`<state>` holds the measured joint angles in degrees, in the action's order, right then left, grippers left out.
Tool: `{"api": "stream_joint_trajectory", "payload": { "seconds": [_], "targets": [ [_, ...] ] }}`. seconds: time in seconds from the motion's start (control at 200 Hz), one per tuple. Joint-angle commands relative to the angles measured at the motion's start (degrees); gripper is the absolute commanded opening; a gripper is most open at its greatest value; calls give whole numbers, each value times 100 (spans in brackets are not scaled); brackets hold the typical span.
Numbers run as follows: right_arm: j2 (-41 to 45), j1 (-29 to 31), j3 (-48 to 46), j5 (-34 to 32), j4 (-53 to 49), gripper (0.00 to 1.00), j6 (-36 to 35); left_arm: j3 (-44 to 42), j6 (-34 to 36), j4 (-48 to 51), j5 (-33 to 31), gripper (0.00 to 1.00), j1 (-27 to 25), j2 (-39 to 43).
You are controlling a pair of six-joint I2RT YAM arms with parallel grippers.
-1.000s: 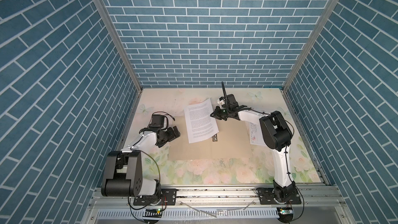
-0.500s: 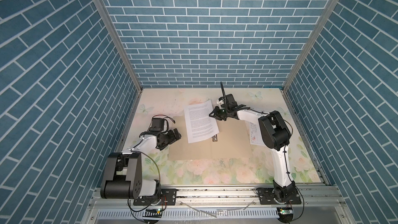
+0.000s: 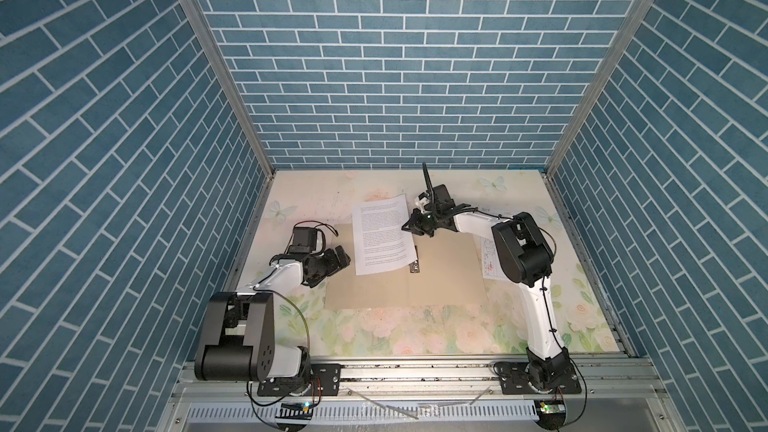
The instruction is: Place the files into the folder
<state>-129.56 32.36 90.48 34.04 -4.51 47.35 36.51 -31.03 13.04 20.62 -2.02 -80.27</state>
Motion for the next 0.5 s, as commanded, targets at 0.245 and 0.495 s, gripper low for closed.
{"api": "stream_joint_trajectory", "payload": {
  "seconds": [0.245, 0.495],
  "targets": [
    [351, 77, -33, -10, 879, 1, -304, -211, -85, 190, 53, 100, 210, 114],
    [1050, 210, -297, -246, 1204, 0, -1304, -291, -149, 156, 332, 100, 492, 158]
  ]
}}
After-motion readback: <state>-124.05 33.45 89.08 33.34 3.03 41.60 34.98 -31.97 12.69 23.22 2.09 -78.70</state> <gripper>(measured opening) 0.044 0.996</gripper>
